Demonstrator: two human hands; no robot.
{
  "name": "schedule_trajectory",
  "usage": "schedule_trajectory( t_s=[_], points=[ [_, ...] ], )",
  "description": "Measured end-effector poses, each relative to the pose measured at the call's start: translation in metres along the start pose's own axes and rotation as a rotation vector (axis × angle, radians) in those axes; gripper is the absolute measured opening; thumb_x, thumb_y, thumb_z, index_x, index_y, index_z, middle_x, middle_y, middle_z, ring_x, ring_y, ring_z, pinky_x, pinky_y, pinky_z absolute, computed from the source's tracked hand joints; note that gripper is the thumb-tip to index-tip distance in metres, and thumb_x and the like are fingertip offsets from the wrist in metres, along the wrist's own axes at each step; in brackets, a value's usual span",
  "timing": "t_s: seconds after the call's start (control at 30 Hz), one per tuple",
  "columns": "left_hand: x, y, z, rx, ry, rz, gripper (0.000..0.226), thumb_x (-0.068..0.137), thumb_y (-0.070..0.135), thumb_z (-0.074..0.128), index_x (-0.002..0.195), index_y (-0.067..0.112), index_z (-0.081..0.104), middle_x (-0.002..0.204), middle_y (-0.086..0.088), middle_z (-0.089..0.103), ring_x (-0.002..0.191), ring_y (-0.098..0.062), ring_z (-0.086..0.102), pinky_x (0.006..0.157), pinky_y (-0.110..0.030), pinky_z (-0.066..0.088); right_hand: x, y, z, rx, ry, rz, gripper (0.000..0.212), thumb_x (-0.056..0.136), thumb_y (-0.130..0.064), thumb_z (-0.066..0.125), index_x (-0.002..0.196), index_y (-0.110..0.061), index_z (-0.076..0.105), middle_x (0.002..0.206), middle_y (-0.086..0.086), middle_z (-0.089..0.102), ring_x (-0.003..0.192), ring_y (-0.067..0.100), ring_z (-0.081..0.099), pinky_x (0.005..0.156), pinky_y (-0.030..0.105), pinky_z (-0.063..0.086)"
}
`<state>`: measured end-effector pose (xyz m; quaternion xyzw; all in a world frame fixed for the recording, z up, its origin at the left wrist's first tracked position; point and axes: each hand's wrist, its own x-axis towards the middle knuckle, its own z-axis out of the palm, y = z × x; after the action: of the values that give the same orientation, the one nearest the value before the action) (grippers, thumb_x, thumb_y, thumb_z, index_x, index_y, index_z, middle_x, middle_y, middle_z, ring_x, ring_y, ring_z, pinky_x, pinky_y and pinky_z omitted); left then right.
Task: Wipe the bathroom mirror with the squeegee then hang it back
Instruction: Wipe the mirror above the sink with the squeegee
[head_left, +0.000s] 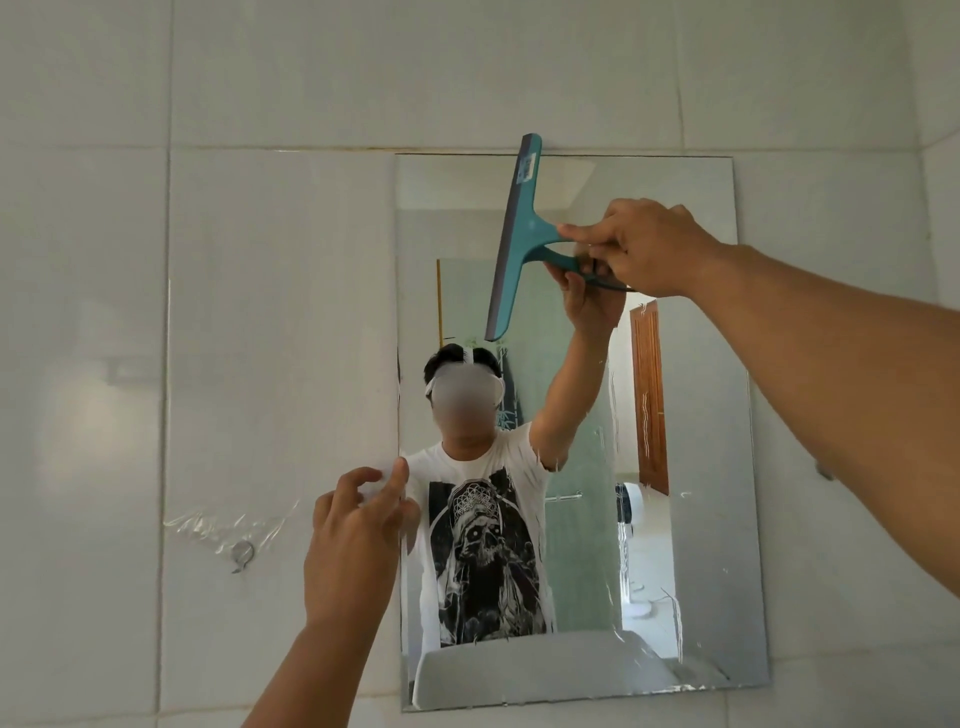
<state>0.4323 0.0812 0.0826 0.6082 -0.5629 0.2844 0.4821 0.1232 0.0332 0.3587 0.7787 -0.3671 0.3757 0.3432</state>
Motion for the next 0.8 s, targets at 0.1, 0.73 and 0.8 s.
schedule_trajectory(
  t_s=[0.1,0.73,0.8],
  points=[
    [0.001,-0.002,0.0,0.023,-0.022,-0.01,0.049,0.089,0.023,0.065,0.132,0.042,0.053,0.129,0.0,0.052,0.109,-0.028,0.048,0.064,-0.036,0.054,-0.004,0.005,0.0,0.005,0.004,0.001,0.042,0.1,-0.025,0.043,0.137,-0.045,0.045,0.105,0.008,0.052,0.102,0.032,0.051,0.087,0.051,0.039],
    [0.001,-0.008,0.006,0.067,-0.048,-0.009,0.061,0.085,0.013,0.069,0.134,0.043,0.048,0.129,-0.004,0.05,0.11,-0.034,0.049,0.068,-0.044,0.057,-0.067,0.052,0.018,0.098,0.073,0.144,0.041,0.1,-0.025,0.042,0.137,-0.044,0.044,0.088,0.006,0.049,0.081,0.026,0.054,0.072,0.041,0.048],
    [0.001,-0.009,0.007,0.064,-0.047,-0.011,0.061,0.084,0.013,0.07,0.134,0.042,0.049,0.13,-0.006,0.05,0.11,-0.036,0.049,0.069,-0.046,0.057,-0.087,0.059,0.024,0.131,0.092,0.221,0.042,0.1,-0.024,0.043,0.138,-0.041,0.044,0.088,0.008,0.05,0.081,0.027,0.056,0.079,0.045,0.054]
  ],
)
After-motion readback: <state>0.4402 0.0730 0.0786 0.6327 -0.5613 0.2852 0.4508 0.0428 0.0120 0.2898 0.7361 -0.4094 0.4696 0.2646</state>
